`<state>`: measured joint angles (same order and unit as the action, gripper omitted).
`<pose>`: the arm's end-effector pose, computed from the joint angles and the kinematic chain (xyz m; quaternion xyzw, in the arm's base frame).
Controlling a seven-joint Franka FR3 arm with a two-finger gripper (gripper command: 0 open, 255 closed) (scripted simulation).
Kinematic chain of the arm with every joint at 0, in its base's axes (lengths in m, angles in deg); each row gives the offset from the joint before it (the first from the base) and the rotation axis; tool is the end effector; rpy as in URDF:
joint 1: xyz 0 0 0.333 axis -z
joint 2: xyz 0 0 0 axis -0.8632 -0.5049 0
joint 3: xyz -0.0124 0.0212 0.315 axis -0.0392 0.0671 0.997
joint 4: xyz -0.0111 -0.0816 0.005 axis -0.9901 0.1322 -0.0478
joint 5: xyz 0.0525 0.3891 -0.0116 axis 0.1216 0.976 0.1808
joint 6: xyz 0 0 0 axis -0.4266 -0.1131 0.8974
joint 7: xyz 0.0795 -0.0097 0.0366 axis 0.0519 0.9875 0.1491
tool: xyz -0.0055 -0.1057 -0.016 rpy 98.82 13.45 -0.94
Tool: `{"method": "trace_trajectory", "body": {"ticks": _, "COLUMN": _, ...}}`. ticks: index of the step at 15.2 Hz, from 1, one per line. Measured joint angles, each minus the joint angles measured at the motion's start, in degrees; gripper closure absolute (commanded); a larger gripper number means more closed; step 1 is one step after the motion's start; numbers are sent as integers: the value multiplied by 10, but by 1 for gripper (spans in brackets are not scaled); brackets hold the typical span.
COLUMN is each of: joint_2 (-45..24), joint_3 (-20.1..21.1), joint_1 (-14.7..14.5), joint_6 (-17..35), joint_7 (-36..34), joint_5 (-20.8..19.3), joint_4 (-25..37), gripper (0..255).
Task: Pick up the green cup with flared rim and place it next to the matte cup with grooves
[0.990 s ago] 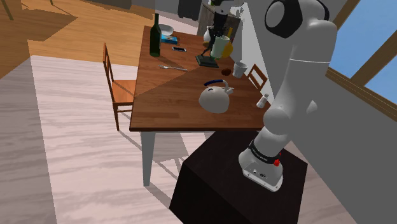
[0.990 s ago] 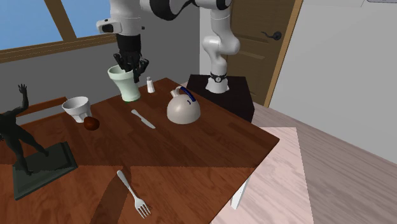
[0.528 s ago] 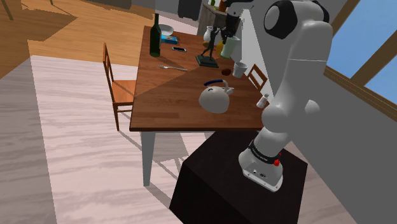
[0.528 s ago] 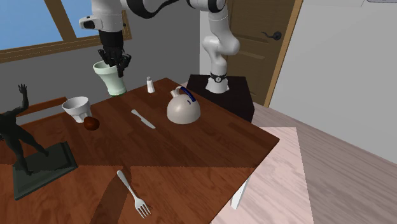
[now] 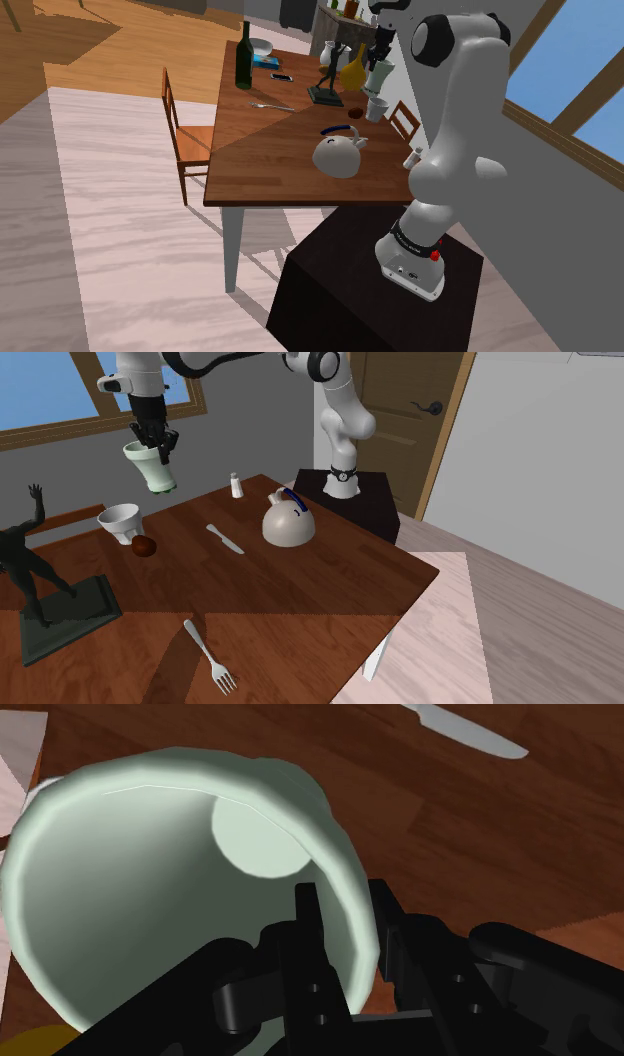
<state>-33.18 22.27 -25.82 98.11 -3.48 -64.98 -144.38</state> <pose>0.4997 -0.5059 0.5163 0.9915 -0.1125 0.0197 0.0626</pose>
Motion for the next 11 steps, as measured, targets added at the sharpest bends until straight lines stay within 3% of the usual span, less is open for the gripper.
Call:
{"method": "trace_trajectory", "body": {"ticks": 7, "joint_2": -125, "joint_3": -1, "joint_1": 92, "joint_6": -73, "joint_7": 68, "joint_5": 36, "joint_4": 201, "gripper": 255}}
{"method": "trace_trajectory", "body": {"ticks": 11, "joint_2": -116, "joint_3": -2, "joint_1": 89, "joint_6": -37, "joint_7": 73, "joint_5": 36, "joint_4": 155, "gripper": 255}}
